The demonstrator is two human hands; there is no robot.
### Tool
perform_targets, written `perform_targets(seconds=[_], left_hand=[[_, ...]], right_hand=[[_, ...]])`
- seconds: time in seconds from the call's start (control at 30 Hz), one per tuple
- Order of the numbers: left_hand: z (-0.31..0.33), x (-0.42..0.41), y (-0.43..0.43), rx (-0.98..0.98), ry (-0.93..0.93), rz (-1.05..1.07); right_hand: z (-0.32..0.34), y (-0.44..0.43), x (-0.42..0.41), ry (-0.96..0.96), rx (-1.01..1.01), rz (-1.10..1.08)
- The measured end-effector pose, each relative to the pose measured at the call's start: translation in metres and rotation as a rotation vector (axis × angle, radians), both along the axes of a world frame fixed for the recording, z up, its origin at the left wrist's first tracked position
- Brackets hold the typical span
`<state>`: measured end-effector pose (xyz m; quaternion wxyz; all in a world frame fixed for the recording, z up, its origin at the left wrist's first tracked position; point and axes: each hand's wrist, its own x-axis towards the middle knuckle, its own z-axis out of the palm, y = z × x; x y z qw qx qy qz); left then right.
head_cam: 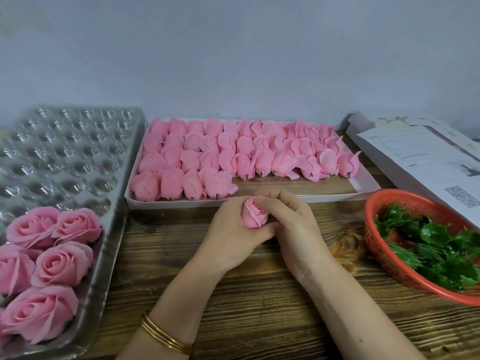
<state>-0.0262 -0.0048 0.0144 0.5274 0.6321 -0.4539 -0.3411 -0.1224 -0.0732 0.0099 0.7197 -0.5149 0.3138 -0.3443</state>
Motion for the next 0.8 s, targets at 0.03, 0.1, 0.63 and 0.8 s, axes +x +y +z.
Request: perform_targets(seconds=[0.03,0.1,0.63,0.8], left_hand=[[0.0,0.0,0.0,-0.008,0.003,0.008],[-0.001,-0.001,0.0,-0.009,0.006,0.02],[-0.012,0.002,-0.003,-0.021,0.081,0.07],[-0.012,0.006,-0.003,-0.091,0.22,0.145]], right_hand=[[0.0,0.0,0.0,0.011,0.005,-0.002],[0.0,0.0,0.0,0.03,0.008,-0.003],[0.005,0.003,0.001,-0.058,0.103,0.061],[0.001,0.003,-0.001,-0.111,0.129,-0.006]])
